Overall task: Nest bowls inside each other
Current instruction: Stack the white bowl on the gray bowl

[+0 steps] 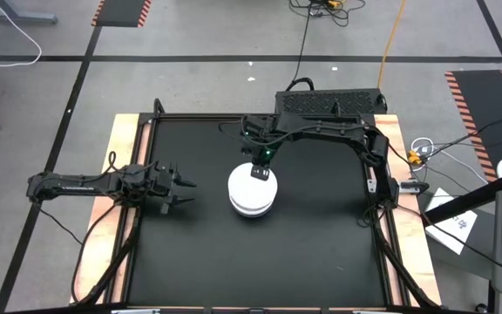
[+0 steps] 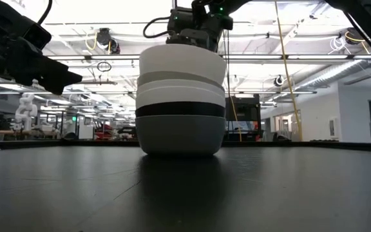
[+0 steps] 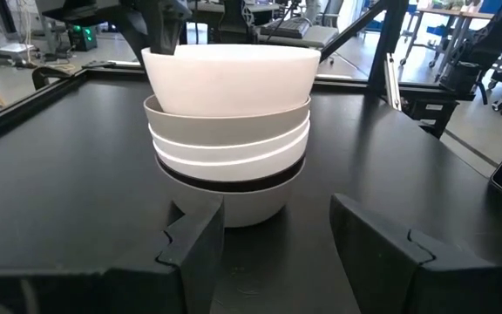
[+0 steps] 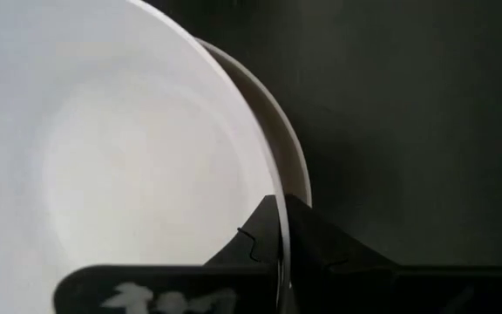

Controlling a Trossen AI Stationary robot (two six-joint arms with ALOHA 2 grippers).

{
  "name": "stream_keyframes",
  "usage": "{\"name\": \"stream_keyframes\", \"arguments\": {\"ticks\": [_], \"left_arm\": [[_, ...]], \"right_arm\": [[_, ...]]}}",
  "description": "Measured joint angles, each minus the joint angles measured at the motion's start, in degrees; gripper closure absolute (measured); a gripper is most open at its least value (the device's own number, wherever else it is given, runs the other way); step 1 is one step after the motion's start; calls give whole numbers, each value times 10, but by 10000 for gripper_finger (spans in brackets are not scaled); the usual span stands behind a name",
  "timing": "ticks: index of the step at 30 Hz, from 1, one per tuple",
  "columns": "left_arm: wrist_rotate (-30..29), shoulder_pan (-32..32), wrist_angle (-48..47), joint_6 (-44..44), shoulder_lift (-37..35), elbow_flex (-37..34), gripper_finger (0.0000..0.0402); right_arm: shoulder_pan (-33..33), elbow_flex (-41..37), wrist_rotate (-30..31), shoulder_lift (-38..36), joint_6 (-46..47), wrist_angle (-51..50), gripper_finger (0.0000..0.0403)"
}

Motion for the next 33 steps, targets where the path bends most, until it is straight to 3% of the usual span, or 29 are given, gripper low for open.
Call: {"name": "stream_keyframes", "arguments": {"ticks": [33], "left_arm": [[0, 0, 0, -2, 0, 0, 190]], "right_arm": [[21, -42, 30, 3, 21, 39, 399]]}}
